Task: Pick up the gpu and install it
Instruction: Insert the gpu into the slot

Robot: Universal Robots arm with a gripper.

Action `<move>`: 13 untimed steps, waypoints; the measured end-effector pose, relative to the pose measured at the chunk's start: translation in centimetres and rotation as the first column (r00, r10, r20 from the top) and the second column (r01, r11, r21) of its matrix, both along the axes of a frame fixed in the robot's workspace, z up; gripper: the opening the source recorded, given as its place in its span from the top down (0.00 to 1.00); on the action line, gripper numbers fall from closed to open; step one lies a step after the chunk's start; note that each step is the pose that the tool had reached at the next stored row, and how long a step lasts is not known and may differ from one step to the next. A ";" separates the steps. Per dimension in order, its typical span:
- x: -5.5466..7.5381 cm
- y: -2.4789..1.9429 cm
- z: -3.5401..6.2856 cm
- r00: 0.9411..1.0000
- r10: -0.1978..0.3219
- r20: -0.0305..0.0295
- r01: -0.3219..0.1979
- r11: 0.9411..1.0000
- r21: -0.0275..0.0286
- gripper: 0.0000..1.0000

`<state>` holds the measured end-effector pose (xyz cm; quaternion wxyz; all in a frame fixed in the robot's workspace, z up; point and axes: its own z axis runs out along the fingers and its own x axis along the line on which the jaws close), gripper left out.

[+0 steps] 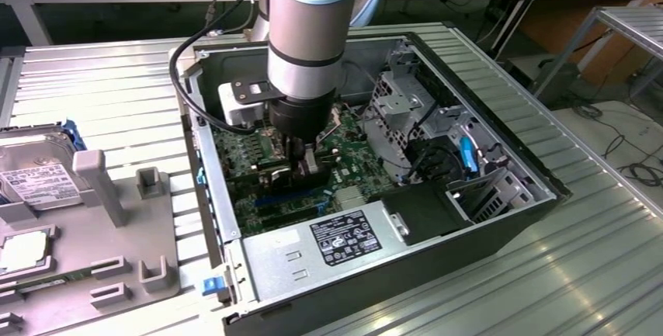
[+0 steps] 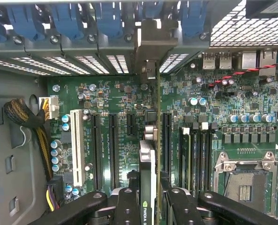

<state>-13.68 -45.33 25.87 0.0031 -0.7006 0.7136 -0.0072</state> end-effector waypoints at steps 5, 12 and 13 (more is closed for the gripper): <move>0.0 0.00 0.00 1.000 0.000 0.000 0.000 1.000 0.000 0.73; 0.0 -0.03 0.00 1.000 0.000 0.000 0.000 1.000 0.000 0.73; 0.1 -0.06 0.00 1.000 0.000 0.000 0.000 1.000 0.000 0.73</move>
